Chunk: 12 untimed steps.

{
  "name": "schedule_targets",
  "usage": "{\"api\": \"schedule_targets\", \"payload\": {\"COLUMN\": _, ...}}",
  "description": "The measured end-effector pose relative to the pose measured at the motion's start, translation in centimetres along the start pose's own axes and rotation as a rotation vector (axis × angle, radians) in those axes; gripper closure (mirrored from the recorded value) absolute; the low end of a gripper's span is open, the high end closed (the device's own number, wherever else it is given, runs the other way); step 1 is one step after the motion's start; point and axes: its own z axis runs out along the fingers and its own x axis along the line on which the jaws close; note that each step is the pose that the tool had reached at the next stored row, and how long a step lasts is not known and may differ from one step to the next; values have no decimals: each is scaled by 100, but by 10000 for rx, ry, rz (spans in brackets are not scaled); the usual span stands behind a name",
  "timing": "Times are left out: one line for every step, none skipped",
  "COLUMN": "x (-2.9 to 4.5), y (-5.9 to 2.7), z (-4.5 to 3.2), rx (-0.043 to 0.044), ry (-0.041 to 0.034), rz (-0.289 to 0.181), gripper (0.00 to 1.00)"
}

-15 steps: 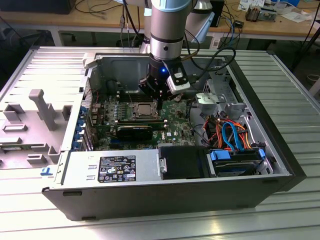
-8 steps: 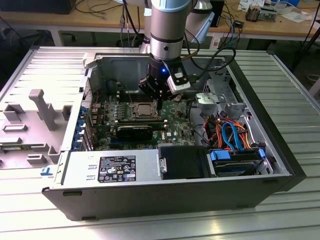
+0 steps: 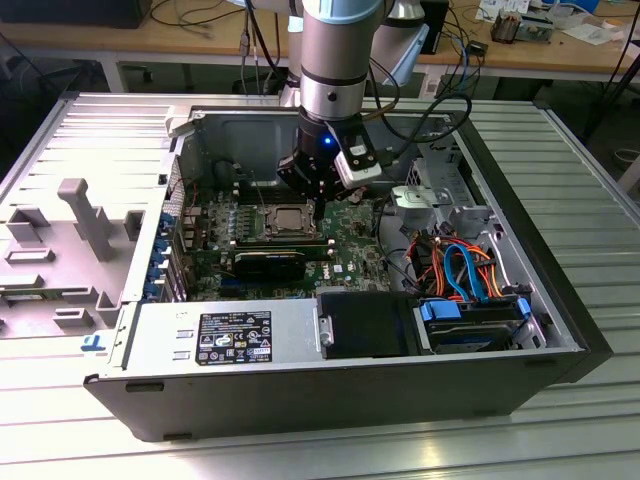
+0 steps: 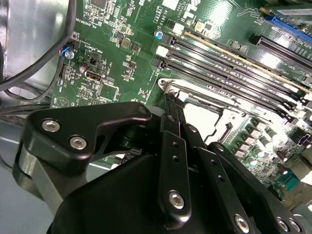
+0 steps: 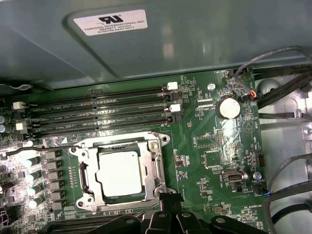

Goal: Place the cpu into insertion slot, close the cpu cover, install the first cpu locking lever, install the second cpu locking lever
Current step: 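Install the first cpu locking lever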

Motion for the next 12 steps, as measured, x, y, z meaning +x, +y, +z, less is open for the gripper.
{"api": "schedule_targets", "payload": {"x": 0, "y": 0, "z": 0, "rx": -1, "ry": -1, "rz": -19, "gripper": 89}}
{"api": "schedule_targets", "payload": {"x": 0, "y": 0, "z": 0, "rx": -1, "ry": -2, "rz": -30, "gripper": 89}}
{"api": "schedule_targets", "payload": {"x": 0, "y": 0, "z": 0, "rx": 0, "ry": -2, "rz": -44, "gripper": 89}}
{"api": "schedule_targets", "payload": {"x": 0, "y": 0, "z": 0, "rx": 1, "ry": -2, "rz": -63, "gripper": 89}}
{"api": "schedule_targets", "payload": {"x": 0, "y": 0, "z": 0, "rx": 0, "ry": -4, "rz": -85, "gripper": 89}}
{"api": "schedule_targets", "payload": {"x": 0, "y": 0, "z": 0, "rx": 0, "ry": -4, "rz": -99, "gripper": 89}}
{"api": "schedule_targets", "payload": {"x": 0, "y": 0, "z": 0, "rx": 1, "ry": -5, "rz": -112, "gripper": 89}}
{"api": "schedule_targets", "payload": {"x": 0, "y": 0, "z": 0, "rx": 0, "ry": -6, "rz": -129, "gripper": 89}}
{"api": "schedule_targets", "payload": {"x": 0, "y": 0, "z": 0, "rx": 1, "ry": -6, "rz": -140, "gripper": 89}}
{"api": "schedule_targets", "payload": {"x": 0, "y": 0, "z": 0, "rx": 1, "ry": -6, "rz": -151, "gripper": 89}}
{"api": "schedule_targets", "payload": {"x": 0, "y": 0, "z": 0, "rx": 1, "ry": -7, "rz": -169, "gripper": 89}}
{"api": "schedule_targets", "payload": {"x": 0, "y": 0, "z": 0, "rx": 1, "ry": -7, "rz": -179, "gripper": 89}}
